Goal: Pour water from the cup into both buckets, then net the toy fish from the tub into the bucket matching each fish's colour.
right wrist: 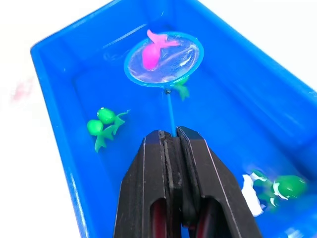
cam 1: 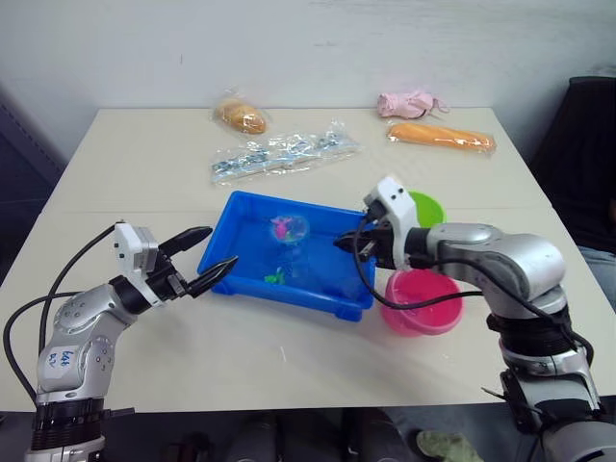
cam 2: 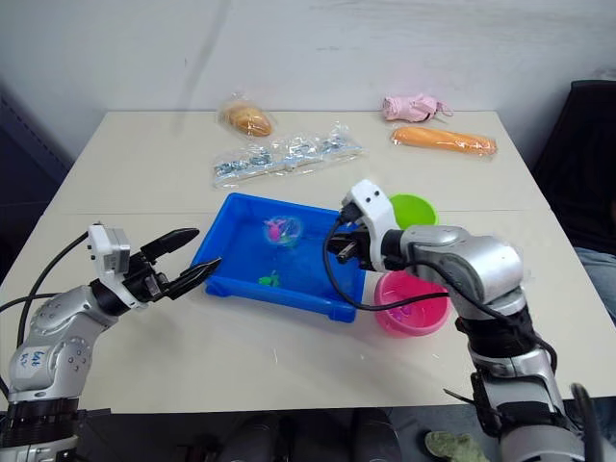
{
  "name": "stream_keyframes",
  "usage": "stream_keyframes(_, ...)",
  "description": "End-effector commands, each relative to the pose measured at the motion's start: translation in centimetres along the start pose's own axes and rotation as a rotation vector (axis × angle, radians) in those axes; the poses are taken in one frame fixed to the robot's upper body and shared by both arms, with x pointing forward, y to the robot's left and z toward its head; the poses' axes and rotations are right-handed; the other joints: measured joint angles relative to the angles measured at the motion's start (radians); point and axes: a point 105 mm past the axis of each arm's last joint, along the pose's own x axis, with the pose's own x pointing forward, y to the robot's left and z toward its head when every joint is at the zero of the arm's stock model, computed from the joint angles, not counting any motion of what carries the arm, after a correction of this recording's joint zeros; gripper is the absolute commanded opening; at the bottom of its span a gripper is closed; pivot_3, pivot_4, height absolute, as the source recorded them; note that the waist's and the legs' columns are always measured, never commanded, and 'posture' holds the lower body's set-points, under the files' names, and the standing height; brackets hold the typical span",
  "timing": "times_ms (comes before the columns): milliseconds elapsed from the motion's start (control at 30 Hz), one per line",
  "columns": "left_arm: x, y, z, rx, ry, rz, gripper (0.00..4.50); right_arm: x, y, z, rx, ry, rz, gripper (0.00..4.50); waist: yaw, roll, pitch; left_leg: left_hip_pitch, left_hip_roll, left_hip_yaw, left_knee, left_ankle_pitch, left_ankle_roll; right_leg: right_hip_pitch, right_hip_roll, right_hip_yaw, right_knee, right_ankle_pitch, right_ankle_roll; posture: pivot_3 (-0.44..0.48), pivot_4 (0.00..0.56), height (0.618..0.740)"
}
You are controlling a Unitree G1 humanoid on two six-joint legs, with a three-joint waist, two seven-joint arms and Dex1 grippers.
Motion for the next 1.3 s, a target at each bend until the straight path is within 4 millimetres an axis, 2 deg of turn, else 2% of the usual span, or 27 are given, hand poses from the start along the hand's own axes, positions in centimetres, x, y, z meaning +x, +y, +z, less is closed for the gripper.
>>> stream_keyframes(33,0.2,-0.6,1.6,0.049,-0.026,-0.058,4.46,-2.6,0.6,0.8,-0.025,-0.043,0.022,0.00,0.003,0.000,0.000,0.000,0.000,0.000,0.000,0.000,0.000,0.000,0.000,0.000,0.000,0.000,0.000,0.000,0.150,0.740)
stream_keyframes(100,0.5,-0.9,1.7,0.053,-0.023,-0.104,4.46,-4.4,0.7,0.5,-0.014,-0.073,0.015,0.00,0.005,0.000,0.000,0.000,0.000,0.000,0.000,0.000,0.000,0.000,0.000,0.000,-0.001,0.000,0.000,0.000,0.150,0.740)
stream_keyframes(233,0.8,-1.5,1.6,0.048,-0.007,-0.176,4.46,-6.9,1.1,-0.4,-0.013,-0.088,0.002,0.00,0.007,0.000,0.000,0.000,0.000,0.000,0.000,0.000,0.001,0.000,0.000,0.000,-0.001,0.000,0.000,0.000,0.150,0.740)
stream_keyframes(333,2.1,-3.3,1.6,0.049,-0.001,-0.312,4.46,-10.1,1.9,-1.0,-0.073,-0.123,-0.012,0.00,0.008,0.000,0.000,0.000,0.000,0.000,-0.001,-0.001,0.001,0.001,0.000,0.000,-0.002,0.000,0.000,0.000,0.150,0.740)
stream_keyframes(400,3.2,-4.4,2.0,0.042,-0.017,-0.380,4.46,-11.8,1.6,-1.4,-0.049,-0.141,-0.062,0.00,0.012,0.000,0.000,-0.001,-0.001,0.000,-0.001,-0.001,0.001,0.001,0.000,0.000,-0.003,0.000,0.000,0.000,0.150,0.740)
stream_keyframes(667,6.2,-6.2,2.6,0.032,-0.052,-0.524,4.46,-17.2,1.9,-3.7,-0.034,-0.169,-0.233,0.00,0.029,0.000,0.000,0.001,-0.001,0.001,-0.001,-0.001,0.001,0.003,0.001,0.001,-0.004,0.001,0.002,0.000,0.150,0.740)
stream_keyframes(967,7.6,-6.8,2.0,0.011,-0.046,-0.608,4.46,-21.1,2.3,-6.9,-0.018,-0.190,-0.403,0.00,0.032,0.000,0.000,0.004,-0.002,0.002,-0.001,-0.001,0.002,0.005,0.002,0.003,-0.004,0.001,0.002,0.000,0.150,0.740)
stream_keyframes(1100,7.9,-6.9,2.0,0.009,-0.051,-0.614,4.46,-21.9,2.8,-9.2,0.009,-0.125,-0.439,0.00,0.032,0.000,0.000,0.005,-0.002,0.002,-0.001,-0.001,0.002,0.006,0.002,0.004,-0.004,0.001,0.003,0.000,0.150,0.740)
stream_keyframes(1233,8.0,-7.2,2.1,-0.001,-0.065,-0.634,4.46,-22.3,2.6,-10.4,-0.073,-0.090,-0.489,0.00,0.030,0.000,0.000,0.005,-0.002,0.002,-0.001,-0.001,0.002,0.006,0.002,0.004,-0.004,0.001,0.003,0.000,0.150,0.740)
stream_keyframes(1300,8.1,-7.3,2.2,-0.001,-0.067,-0.634,4.46,-22.3,2.4,-10.6,-0.243,-0.073,-0.508,0.00,0.029,0.000,0.000,0.005,-0.002,0.002,-0.001,-0.001,0.002,0.006,0.002,0.005,-0.004,0.001,0.003,0.000,0.150,0.740)
